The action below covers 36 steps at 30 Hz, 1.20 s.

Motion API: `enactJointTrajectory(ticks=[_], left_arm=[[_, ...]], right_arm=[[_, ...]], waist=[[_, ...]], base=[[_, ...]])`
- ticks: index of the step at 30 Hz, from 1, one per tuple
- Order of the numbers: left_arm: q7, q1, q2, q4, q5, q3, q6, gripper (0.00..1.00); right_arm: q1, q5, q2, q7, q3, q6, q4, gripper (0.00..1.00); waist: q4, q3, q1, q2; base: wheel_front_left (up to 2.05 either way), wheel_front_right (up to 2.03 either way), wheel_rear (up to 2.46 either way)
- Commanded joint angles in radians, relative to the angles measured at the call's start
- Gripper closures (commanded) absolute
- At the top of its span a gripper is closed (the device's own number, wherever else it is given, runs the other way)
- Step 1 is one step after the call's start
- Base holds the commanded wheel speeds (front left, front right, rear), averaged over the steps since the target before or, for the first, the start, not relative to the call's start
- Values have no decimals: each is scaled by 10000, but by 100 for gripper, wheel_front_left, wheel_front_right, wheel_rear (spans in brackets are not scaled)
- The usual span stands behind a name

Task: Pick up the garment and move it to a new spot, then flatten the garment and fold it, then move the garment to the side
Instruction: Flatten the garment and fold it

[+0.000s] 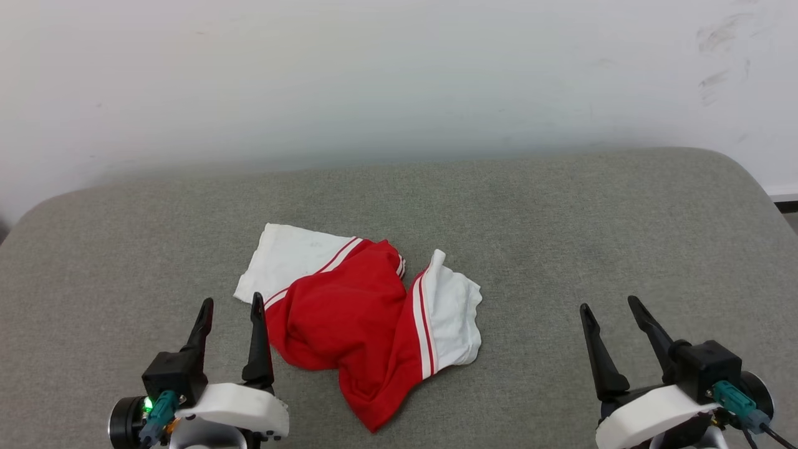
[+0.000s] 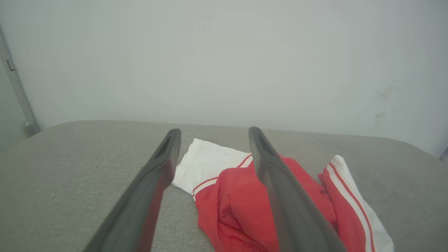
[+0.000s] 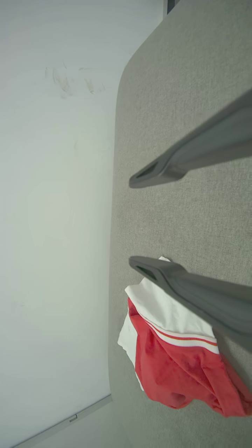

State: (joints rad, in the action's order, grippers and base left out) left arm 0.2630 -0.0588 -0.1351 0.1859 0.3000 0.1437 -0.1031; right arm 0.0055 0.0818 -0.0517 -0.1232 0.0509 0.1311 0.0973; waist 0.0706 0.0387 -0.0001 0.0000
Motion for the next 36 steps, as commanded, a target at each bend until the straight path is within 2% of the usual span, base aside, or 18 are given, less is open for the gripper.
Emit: enactJointTrajectory(ticks=[1, 9, 13, 18, 22, 26, 29, 36], left_arm=[[24, 125, -20, -57, -80, -67, 45, 0], [25, 219, 229, -195, -251, -403, 231, 0], [25, 19, 349, -195, -343, -473, 307, 0], [26, -272, 475, -304, -472, -491, 376, 0], [24, -613, 580, -353, -610, -433, 422, 0], [24, -951, 667, -356, -691, -395, 457, 0], [24, -1128, 721, -352, -717, -377, 475, 0], [25, -1318, 814, -366, -760, -328, 475, 0]], right_arm=[[162, 53, 19, -8, 11, -5, -35, 0], [117, 703, 19, 607, -158, -5, 311, 0], [-478, 1137, 20, 1791, -425, -7, 1007, 0], [-1965, 1558, 21, 3597, -476, -5, 1917, 0], [-3326, 1746, -6, 4985, 252, -5, 2469, 0], [-4414, 2343, -271, 6081, 1517, -7, 2871, 0], [-4982, 2795, -489, 6828, 2314, -7, 3270, 0], [-5579, 3163, -969, 8165, 3454, -5, 4564, 0]], waist=[[1, 3, 1, 0], [-49, -94, 1, 0], [-130, -303, 1, 0], [-356, -912, 1, 0], [-607, -1515, 1, 0], [-878, -2036, 1, 0], [-1041, -2309, 1, 0], [-1257, -2661, 1, 0]], base=[[0, 0, 0], [0, 0, 0], [0, 0, 0], [0, 0, 0], [0, 0, 0], [0, 0, 0], [0, 0, 0], [0, 0, 0]])
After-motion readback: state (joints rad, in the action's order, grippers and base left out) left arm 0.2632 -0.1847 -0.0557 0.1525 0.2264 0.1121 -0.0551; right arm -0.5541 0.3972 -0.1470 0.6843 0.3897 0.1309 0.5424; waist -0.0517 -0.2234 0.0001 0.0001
